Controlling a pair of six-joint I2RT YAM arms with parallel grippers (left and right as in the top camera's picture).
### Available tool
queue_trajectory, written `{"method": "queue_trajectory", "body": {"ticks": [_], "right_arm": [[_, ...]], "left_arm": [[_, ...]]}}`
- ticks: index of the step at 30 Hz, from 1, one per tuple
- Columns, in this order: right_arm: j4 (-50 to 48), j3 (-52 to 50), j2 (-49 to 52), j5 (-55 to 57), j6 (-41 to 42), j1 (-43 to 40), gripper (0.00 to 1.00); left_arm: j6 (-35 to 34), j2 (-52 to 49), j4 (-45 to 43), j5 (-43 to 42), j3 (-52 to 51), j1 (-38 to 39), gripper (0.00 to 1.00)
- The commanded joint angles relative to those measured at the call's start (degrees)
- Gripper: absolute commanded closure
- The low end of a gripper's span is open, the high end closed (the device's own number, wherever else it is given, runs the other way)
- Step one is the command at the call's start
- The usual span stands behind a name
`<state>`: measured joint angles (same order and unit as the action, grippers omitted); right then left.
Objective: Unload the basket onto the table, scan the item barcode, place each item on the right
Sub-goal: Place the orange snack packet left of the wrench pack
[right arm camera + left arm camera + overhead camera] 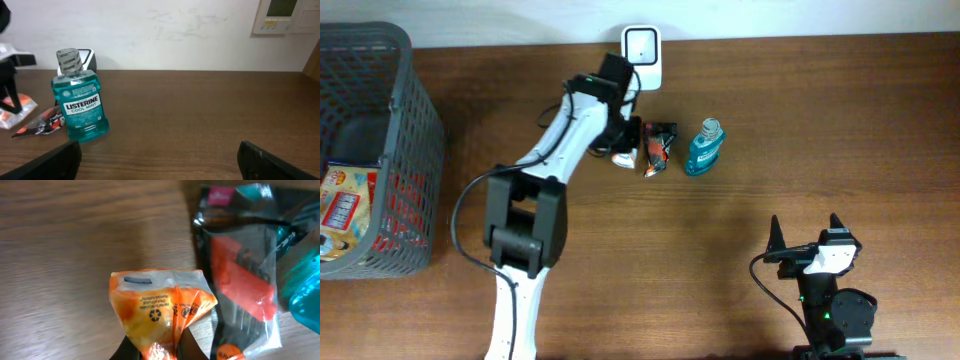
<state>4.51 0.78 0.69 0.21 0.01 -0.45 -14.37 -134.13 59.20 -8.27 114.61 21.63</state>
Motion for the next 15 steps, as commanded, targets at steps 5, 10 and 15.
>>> {"method": "queue_trajectory", "body": {"ticks": [5, 10, 15], "right_arm": [[0.2, -0.5, -0.3, 0.5, 0.5, -0.3, 0.02], [0.2, -0.5, -0.3, 0.5, 0.5, -0.3, 0.02], [0.2, -0.5, -0.3, 0.5, 0.5, -0.3, 0.02]], "left_arm": [[0.6, -0.2, 0.5, 0.6, 1.6, -0.1, 0.14], [1.3, -0.1, 15.9, 1.3, 21.1, -3.8, 0.11], [4.9, -0.1, 32.5, 6.4, 52.9, -9.8, 0.14]]}}
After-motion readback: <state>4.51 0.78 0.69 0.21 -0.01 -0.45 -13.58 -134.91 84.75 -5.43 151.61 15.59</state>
